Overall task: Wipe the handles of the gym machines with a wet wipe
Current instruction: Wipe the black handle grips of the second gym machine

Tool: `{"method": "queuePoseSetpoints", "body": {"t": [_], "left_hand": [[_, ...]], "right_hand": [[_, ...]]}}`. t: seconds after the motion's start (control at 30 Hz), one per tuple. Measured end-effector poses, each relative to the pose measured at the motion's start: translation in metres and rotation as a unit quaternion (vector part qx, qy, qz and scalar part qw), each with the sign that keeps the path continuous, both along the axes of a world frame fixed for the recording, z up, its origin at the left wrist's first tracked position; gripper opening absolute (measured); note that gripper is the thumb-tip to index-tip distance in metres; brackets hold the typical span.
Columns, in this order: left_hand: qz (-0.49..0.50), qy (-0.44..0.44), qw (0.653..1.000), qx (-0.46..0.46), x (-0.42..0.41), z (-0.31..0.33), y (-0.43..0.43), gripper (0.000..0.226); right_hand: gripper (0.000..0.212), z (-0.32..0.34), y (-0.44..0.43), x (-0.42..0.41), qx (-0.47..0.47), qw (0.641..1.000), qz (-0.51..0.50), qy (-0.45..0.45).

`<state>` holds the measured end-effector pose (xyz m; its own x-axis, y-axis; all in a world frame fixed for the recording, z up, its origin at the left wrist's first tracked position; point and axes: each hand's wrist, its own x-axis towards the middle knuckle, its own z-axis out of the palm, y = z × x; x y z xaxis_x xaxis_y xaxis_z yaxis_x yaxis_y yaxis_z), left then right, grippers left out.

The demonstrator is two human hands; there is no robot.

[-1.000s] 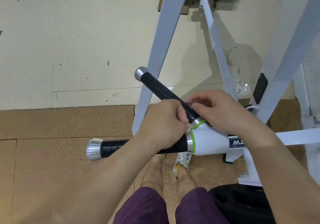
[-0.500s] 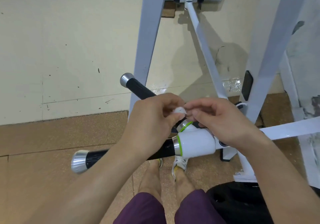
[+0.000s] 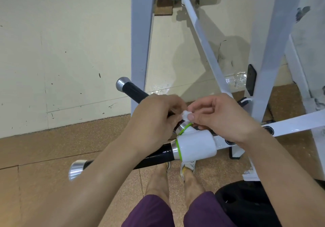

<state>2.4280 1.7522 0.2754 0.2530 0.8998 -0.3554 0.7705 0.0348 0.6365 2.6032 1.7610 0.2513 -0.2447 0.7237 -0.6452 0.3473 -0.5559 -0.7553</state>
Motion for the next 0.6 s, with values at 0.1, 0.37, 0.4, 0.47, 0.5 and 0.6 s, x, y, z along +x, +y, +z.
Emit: {"method": "queuePoseSetpoints", "body": {"t": [0.1,0.37,0.4,0.47,0.5,0.6], "left_hand": [[0.005,0.023,0.999,0.023,-0.01,-0.006,-0.015,0.022],[0.085,0.086,0.992,0.048,-0.01,-0.01,-0.018,0.023],[0.11,0.092,0.989,0.032,-0.012,-0.01,-0.017,0.028],[0.142,0.097,0.985,-0.007,-0.015,-0.011,-0.013,0.042],[0.152,0.093,0.984,-0.025,-0.016,-0.011,-0.012,0.047],[0.159,0.08,0.983,-0.046,-0.019,-0.013,-0.01,0.051]], "right_hand": [[0.003,-0.011,-0.004,-0.014,0.027,0.998,-0.055,-0.004],[0.018,-0.016,0.0,0.005,0.021,0.998,0.054,-0.01],[0.017,-0.017,0.0,0.003,0.027,0.998,0.055,-0.014],[0.016,-0.021,0.005,-0.007,0.049,0.997,0.046,-0.031],[0.015,-0.022,0.007,-0.013,0.05,0.998,0.035,-0.028],[0.01,-0.02,0.009,-0.019,-0.018,0.998,-0.004,0.053]]}}
